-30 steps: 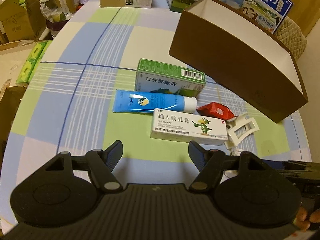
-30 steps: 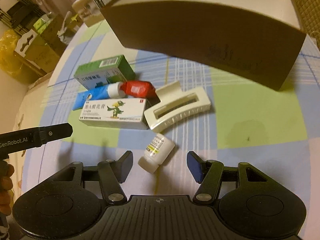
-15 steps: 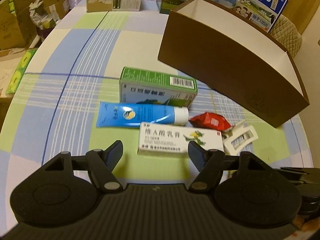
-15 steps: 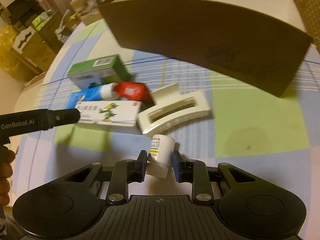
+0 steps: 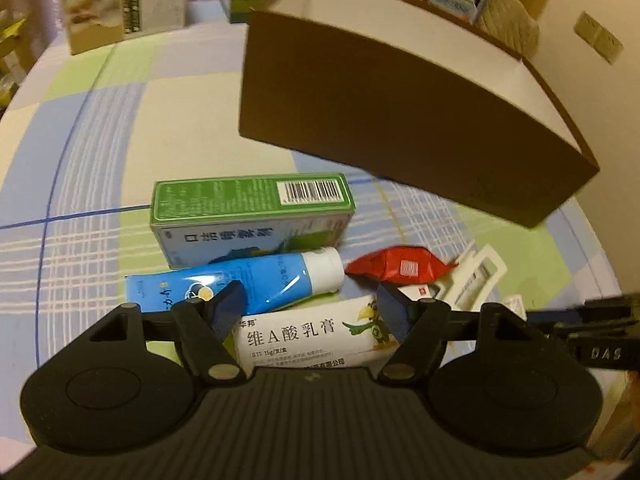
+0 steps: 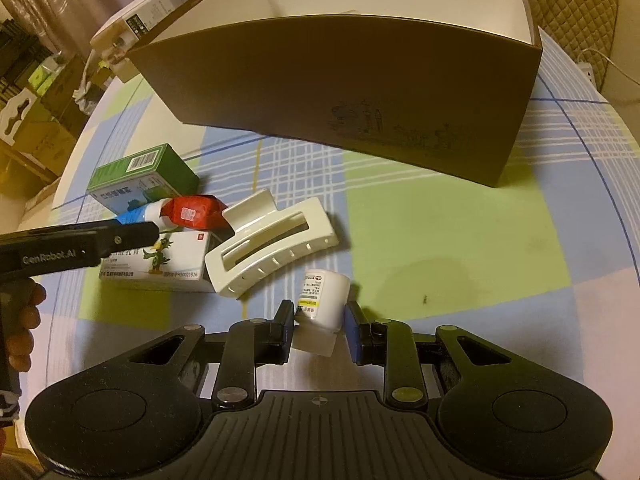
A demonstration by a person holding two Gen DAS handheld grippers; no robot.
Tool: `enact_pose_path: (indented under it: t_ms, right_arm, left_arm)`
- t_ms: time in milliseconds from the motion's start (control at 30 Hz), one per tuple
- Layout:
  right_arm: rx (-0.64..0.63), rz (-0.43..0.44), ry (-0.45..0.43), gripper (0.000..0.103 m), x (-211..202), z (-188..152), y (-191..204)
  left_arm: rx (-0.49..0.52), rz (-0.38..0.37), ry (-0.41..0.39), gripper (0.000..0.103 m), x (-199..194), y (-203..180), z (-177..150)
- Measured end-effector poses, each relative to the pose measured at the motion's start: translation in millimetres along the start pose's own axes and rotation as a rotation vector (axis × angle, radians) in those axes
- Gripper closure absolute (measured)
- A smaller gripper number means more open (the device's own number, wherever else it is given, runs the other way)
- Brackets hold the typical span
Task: Organize objects
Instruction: 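Grasp the small white bottle with the right tool, then grasp the white ointment tube box with the left tool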
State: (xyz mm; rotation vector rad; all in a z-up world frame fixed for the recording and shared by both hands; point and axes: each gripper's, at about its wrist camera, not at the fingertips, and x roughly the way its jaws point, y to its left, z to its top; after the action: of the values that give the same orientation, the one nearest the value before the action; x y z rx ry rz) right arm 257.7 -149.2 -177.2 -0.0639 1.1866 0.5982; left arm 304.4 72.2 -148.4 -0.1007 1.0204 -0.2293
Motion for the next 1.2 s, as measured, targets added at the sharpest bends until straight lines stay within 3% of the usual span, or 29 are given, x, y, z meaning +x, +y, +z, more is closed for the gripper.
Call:
enact_pose_path:
  t_ms: [133, 467, 700, 767, 800, 1200]
  right_arm:
    - [0.010, -0.012, 0.009, 0.079, -1, 0, -5]
    - [0.007, -0.053, 0.041, 0.079, 2, -2, -13]
    - [-0.018, -0.062, 0.035, 0.079, 3, 0, -11]
    - [-0.031, -0.064, 0.033, 0.078, 4, 0, -10]
    - [-0.034, -0.065, 0.032, 0.077, 4, 0, -10]
    - [-0.118, -0.083, 0.031, 0.079, 4, -3, 2]
  left_arm:
    - [0.056, -0.004, 0.020, 0.037, -3, -7, -11]
    - [0.023, -0.030, 0.077, 0.042, -21, -32, -56]
    - [0.047, 0.050, 0.074, 0.048, -7, -47, -37]
    - [0.066, 0.080, 0.083, 0.062, -1, -53, -34]
    - [0.071, 0.088, 0.084, 0.063, 0, -55, -34]
    - [-0.002, 0.161, 0.115, 0.067, -11, -57, -45]
